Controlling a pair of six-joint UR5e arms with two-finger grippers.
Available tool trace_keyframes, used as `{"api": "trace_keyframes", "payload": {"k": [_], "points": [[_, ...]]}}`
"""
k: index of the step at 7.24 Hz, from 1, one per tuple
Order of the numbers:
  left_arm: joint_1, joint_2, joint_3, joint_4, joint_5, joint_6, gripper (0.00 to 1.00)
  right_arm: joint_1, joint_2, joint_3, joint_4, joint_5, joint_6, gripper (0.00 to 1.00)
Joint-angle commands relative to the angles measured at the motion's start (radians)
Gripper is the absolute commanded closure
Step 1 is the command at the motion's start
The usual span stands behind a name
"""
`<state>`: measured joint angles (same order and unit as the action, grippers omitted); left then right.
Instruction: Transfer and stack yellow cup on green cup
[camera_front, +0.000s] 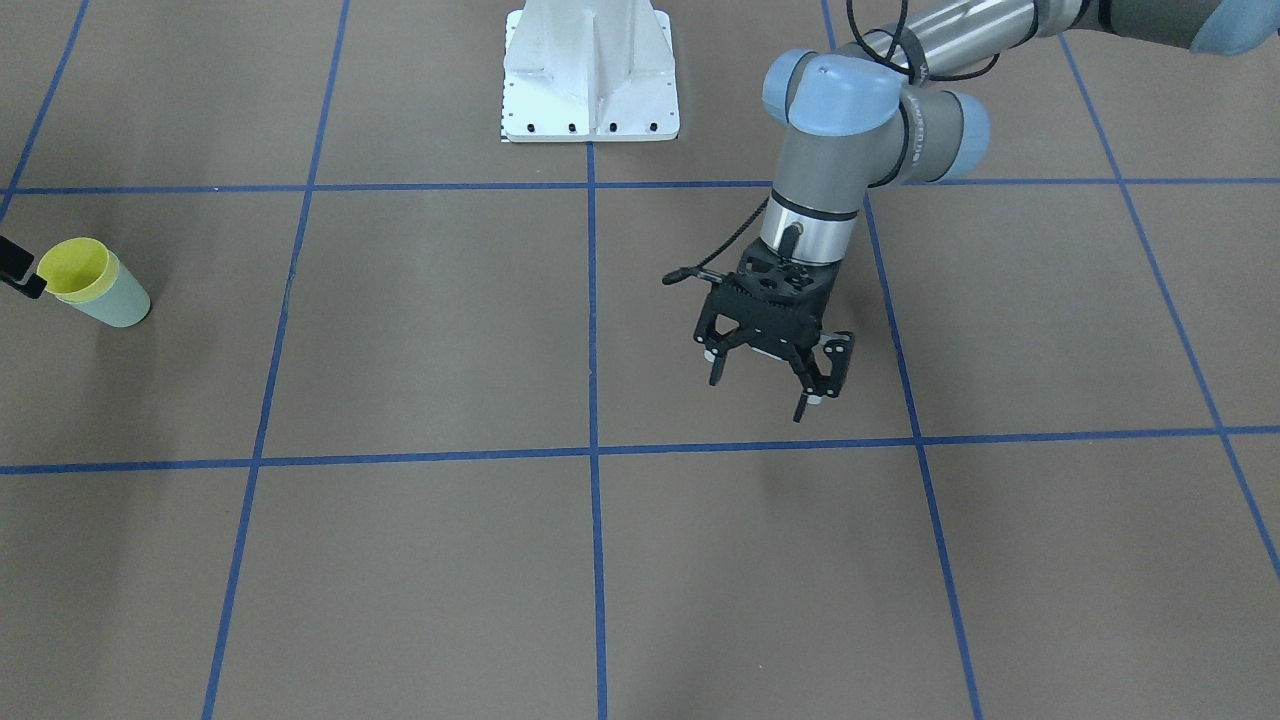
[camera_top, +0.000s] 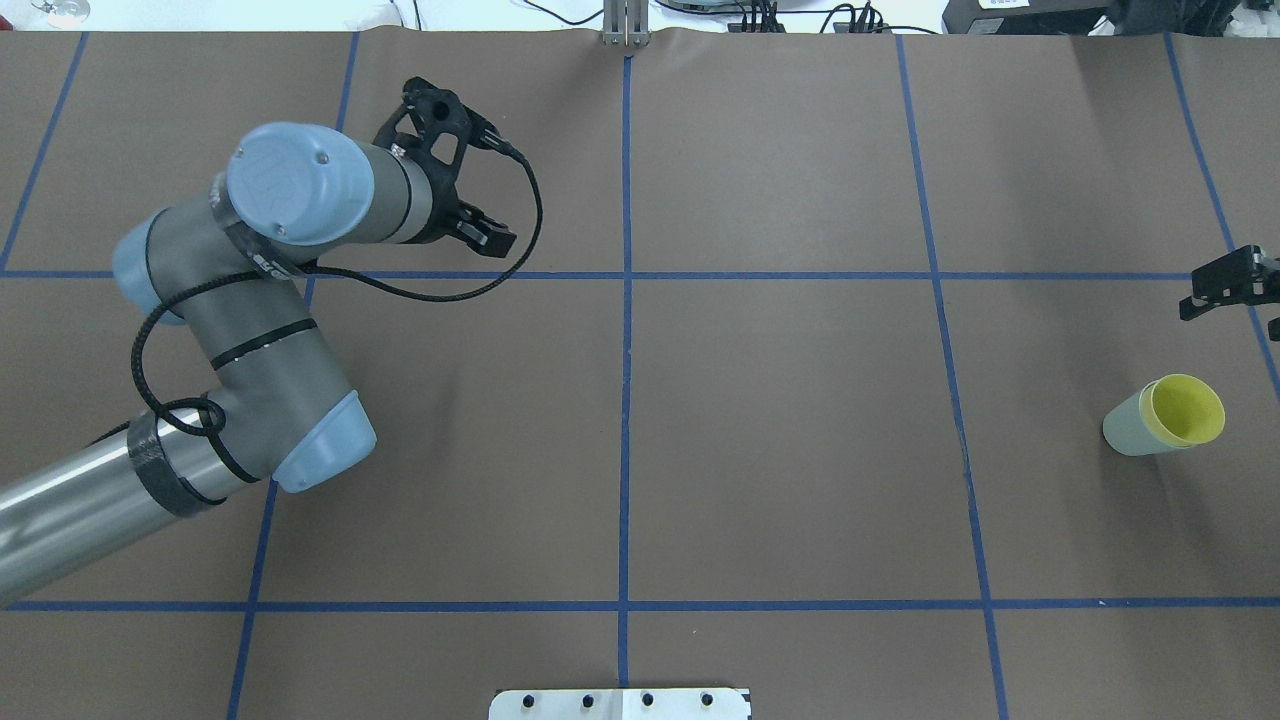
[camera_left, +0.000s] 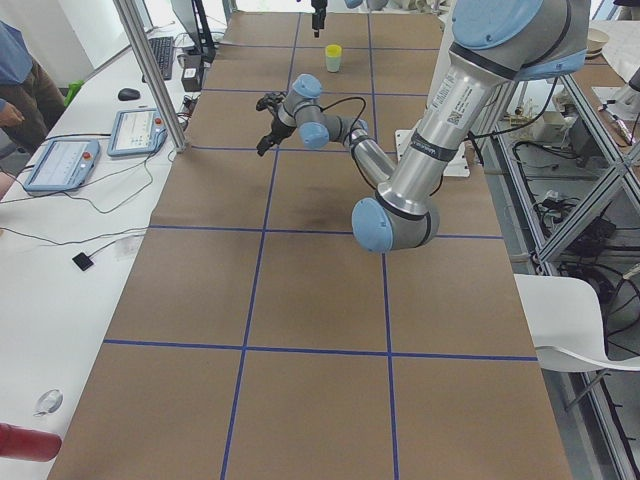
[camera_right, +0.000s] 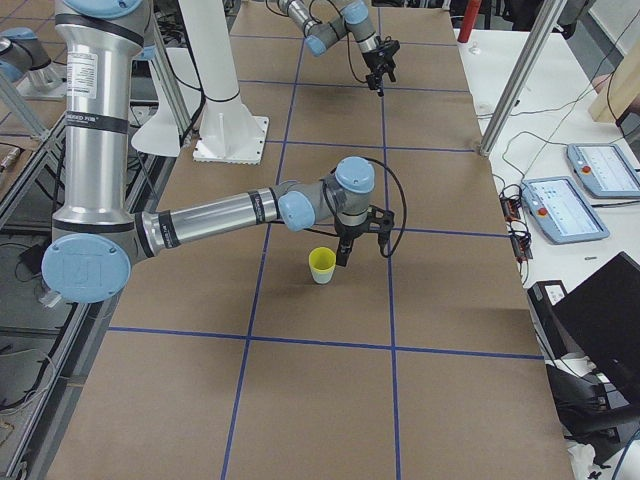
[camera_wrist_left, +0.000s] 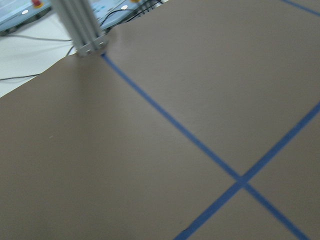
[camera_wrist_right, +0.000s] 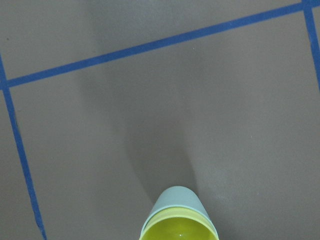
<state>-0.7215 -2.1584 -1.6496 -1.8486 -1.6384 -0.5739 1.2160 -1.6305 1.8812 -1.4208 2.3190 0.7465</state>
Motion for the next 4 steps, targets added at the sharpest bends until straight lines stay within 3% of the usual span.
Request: {"api": "trace_keyframes", "payload": {"k": [1, 2, 4], "points": [[-0.134, 0.021, -0.004, 0.255, -0.084, -0.015, 0.01, 0.055, 0.072, -0.078, -0.003, -0.007, -0.112, 0.0], [-0.221, 0.088, -0.018, 0.27, -0.209, -0.011, 0.01, 0.091, 0.089, -0.108, -0.01, -0.006, -0.157, 0.0], [-0.451, 0.243, -0.027, 0.26, -0.485, 0.293, 0.0, 0.141, 0.094, -0.149, -0.012, 0.0, -0.257, 0.0]]}}
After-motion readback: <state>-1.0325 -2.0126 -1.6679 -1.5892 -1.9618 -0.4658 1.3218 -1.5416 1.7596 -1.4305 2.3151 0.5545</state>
